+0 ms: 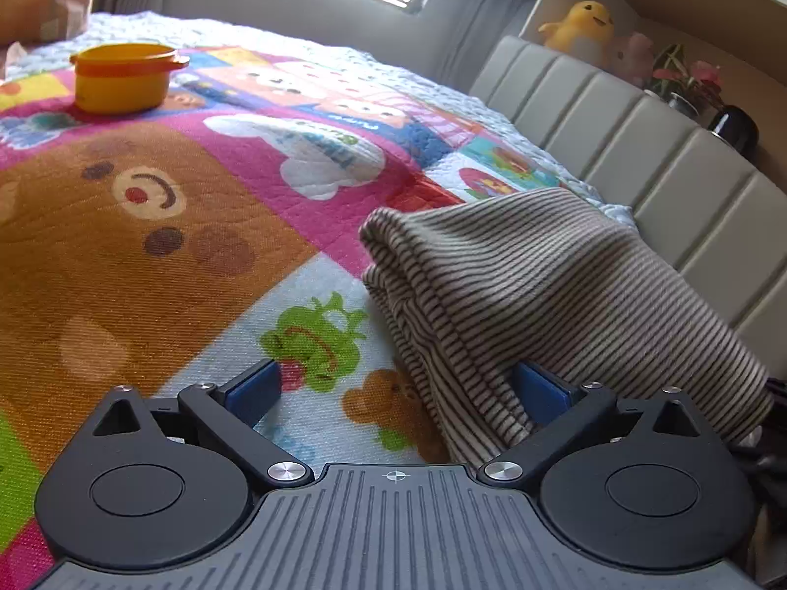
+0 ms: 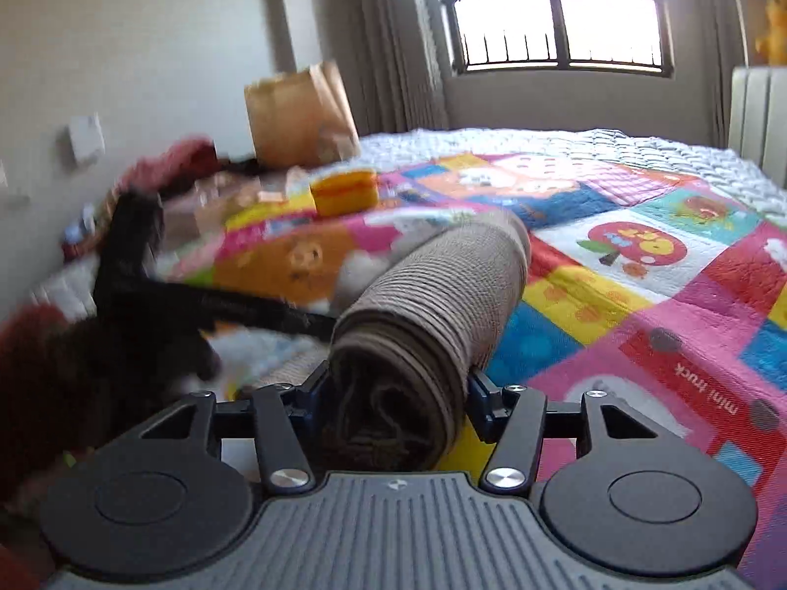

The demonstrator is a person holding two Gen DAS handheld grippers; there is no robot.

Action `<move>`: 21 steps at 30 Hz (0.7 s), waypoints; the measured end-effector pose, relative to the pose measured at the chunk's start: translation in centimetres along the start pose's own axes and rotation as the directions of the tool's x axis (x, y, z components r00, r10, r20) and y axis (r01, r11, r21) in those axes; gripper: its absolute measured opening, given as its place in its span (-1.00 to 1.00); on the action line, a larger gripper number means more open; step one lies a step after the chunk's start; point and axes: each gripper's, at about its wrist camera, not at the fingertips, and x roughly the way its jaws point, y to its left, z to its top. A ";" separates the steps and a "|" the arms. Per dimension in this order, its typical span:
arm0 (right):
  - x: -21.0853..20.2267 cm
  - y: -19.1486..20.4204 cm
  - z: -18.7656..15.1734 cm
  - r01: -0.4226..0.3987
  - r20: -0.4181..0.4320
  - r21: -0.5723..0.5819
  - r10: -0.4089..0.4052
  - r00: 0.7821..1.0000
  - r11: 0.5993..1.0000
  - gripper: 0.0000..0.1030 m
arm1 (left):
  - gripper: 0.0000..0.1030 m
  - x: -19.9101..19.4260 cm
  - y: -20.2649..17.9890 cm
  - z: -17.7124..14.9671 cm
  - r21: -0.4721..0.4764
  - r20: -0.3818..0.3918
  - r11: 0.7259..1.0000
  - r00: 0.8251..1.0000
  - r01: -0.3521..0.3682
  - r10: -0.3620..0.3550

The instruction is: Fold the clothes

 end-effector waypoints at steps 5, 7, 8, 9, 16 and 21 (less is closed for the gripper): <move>-1.4 -2.4 -0.3 0.015 -0.024 0.080 -0.013 1.000 0.997 0.55 | 1.00 0.1 0.2 -0.3 0.011 0.015 1.000 1.000 -0.004 0.004; -2.7 -3.4 0.9 0.023 0.028 0.099 -0.026 0.999 0.995 0.73 | 1.00 0.2 0.2 -0.3 0.019 0.017 1.000 1.000 -0.004 0.004; -3.4 -3.9 1.6 0.018 0.061 0.107 -0.025 0.998 0.994 0.89 | 1.00 0.2 0.2 -0.2 0.023 0.016 1.000 1.000 -0.003 0.003; -3.7 -4.5 2.5 0.025 0.088 0.113 -0.035 0.996 0.993 0.97 | 1.00 0.3 0.1 -0.2 0.028 0.016 1.000 1.000 -0.002 0.002; 1.8 -8.7 7.3 0.157 0.061 0.129 -0.166 0.984 0.979 1.00 | 1.00 0.4 0.2 -0.2 0.041 0.015 0.999 1.000 0.002 -0.003; 9.4 -8.0 5.5 0.269 -0.070 -0.008 -0.269 0.960 0.963 1.00 | 1.00 0.6 0.2 0.0 0.053 0.021 0.998 1.000 -0.020 0.019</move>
